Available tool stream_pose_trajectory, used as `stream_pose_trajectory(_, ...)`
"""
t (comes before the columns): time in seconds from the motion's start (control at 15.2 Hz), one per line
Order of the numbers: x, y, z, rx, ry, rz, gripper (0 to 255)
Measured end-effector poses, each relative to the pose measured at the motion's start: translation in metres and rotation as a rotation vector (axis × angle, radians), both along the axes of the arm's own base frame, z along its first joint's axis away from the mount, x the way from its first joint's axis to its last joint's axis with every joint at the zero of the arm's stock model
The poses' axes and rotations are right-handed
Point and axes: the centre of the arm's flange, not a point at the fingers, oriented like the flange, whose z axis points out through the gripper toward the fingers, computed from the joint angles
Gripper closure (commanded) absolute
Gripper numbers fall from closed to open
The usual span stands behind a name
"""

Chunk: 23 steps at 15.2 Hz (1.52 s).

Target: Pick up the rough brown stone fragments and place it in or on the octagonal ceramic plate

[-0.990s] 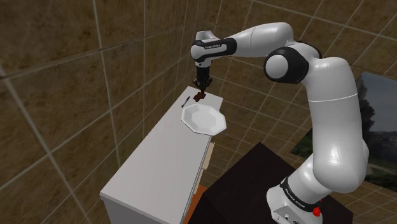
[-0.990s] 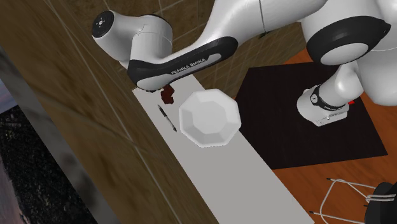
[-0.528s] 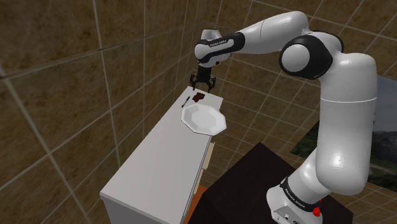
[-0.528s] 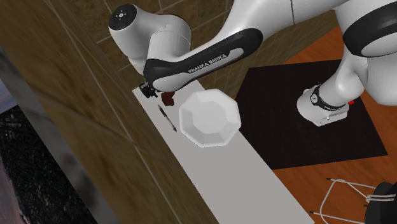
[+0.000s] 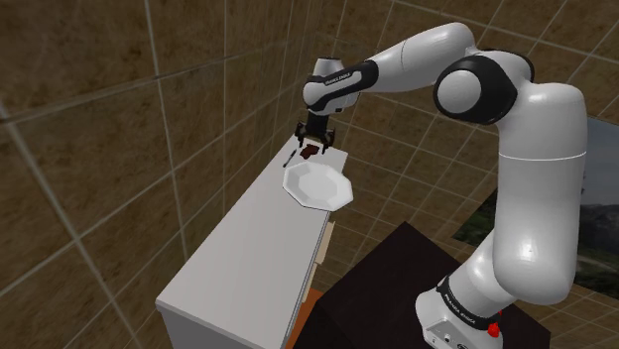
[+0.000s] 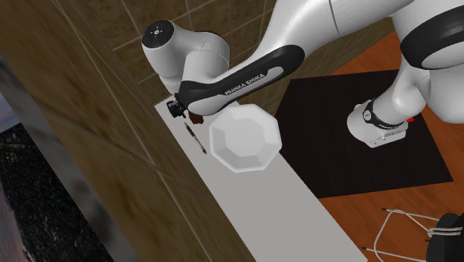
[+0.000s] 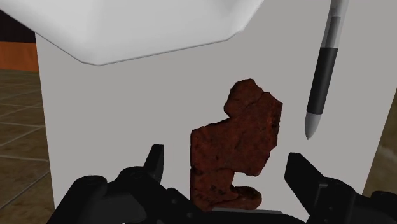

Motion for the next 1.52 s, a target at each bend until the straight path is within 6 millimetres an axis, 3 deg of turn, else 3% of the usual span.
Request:
stream_pose_trajectory(0.4,0.001,0.0,-0.004,0.0,-0.001,-0.001,0)
stream_pose_trajectory(0.46,0.001,0.0,-0.004,0.0,-0.001,-0.001,255)
stream_pose_trajectory(1.12,0.001,0.0,-0.004,0.0,-0.001,-0.001,255)
stream_pose_trajectory(1.52,0.001,0.001,0.022,0.0,-0.001,-0.001,255)
